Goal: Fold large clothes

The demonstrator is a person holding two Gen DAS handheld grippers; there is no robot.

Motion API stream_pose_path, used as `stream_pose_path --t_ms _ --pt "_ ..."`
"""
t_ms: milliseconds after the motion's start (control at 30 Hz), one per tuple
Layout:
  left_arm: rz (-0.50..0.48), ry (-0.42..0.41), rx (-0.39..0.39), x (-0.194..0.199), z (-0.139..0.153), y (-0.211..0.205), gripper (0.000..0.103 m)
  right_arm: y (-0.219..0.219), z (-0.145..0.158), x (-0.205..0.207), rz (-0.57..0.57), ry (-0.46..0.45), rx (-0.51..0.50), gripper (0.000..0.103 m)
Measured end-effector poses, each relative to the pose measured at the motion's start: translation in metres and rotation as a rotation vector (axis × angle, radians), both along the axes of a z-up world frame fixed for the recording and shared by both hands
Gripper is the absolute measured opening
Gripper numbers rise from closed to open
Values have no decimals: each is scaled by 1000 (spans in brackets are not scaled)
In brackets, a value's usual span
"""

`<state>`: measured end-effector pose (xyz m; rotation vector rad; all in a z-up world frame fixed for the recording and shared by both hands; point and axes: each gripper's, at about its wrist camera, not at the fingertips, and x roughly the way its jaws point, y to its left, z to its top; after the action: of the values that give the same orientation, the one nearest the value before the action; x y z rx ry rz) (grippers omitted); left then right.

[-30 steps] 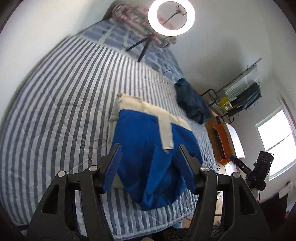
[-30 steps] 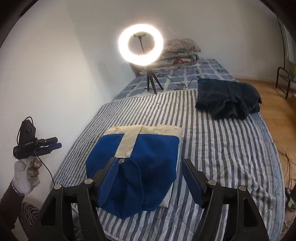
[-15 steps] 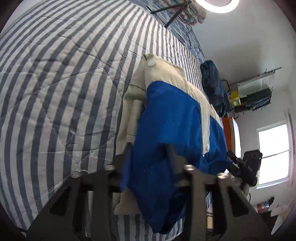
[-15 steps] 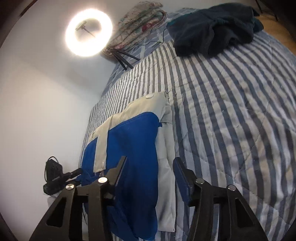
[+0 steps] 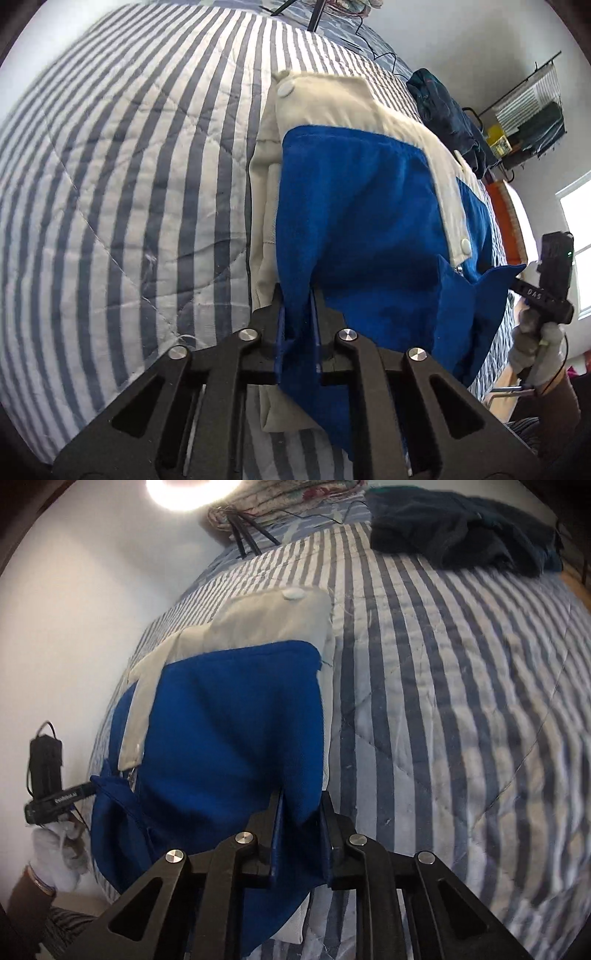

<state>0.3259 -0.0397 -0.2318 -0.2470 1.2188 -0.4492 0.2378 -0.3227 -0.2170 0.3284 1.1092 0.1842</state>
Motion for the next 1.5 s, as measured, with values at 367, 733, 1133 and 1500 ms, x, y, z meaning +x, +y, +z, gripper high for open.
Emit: stream_pose_path --t_ms 367,733,1133,1500 --pt "7 -241 7 32 93 -33 30 41 90 22 97 -317 -153 49" --pt "-3 -164 95 98 29 -85 35 75 36 108 147 -182 -230 41" --pt "-25 -211 171 89 26 -87 35 80 20 106 157 -142 -315 39" --pt "-85 -369 175 -23 87 -69 35 97 98 -24 356 -350 -195 21"
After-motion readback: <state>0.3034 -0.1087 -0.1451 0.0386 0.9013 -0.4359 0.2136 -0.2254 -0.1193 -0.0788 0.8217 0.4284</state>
